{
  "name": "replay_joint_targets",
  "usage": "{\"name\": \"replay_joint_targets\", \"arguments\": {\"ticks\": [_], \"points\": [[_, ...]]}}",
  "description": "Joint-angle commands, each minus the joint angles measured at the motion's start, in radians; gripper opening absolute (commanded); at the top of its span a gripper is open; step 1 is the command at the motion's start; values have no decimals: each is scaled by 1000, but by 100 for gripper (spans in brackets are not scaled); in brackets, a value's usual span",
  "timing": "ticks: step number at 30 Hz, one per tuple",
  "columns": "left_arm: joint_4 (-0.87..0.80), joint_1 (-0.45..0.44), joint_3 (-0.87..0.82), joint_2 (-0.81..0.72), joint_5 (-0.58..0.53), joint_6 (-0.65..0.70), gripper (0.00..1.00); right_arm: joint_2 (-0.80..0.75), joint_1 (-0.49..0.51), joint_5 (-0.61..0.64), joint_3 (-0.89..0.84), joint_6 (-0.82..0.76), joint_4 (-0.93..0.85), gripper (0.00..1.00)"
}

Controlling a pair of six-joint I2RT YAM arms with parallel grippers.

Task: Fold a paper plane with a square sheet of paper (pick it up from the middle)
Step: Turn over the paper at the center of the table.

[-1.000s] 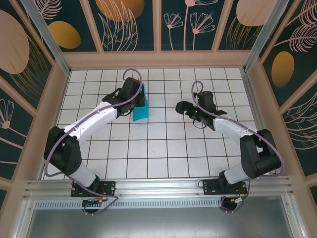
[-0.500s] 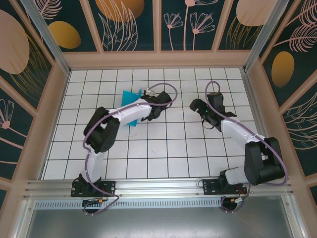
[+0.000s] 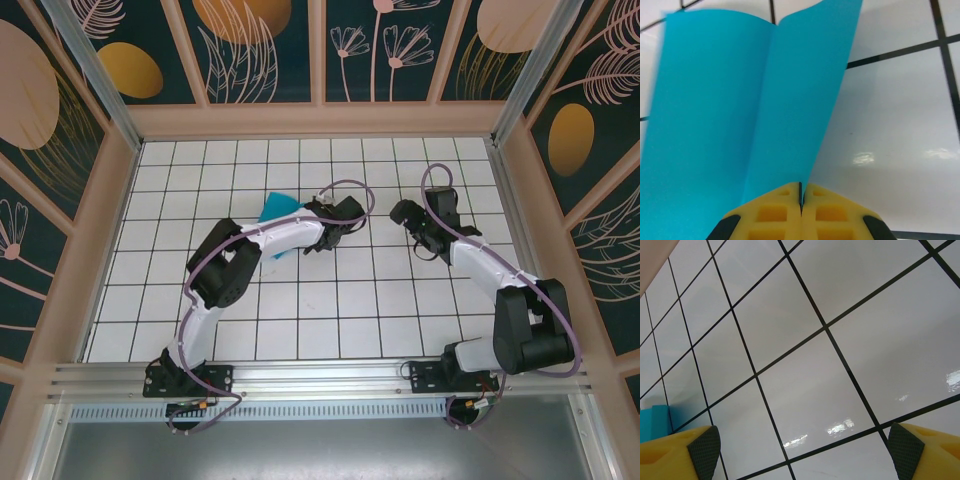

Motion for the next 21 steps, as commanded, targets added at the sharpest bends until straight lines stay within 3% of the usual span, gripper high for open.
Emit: {"name": "replay_joint_targets", "arguments": {"ticks": [1,7,11,15,21], "points": [[42,0,-21,32,77,-24,8,-3,-9,10,-9,14,-18,90],[84,0,-23,2,183,-17,29,-8,-9,-6,6,13,-33,89],[198,1,-40,-122,396,0,47,-11,-10,0,25,1,-44,89],[325,5,-115,-261,536,-12,62,5,-9,-50,51,-21,-32,89],[532,104,-345,-460,688,-101,66,81,40,-175,132,-62,-17,85]]}}
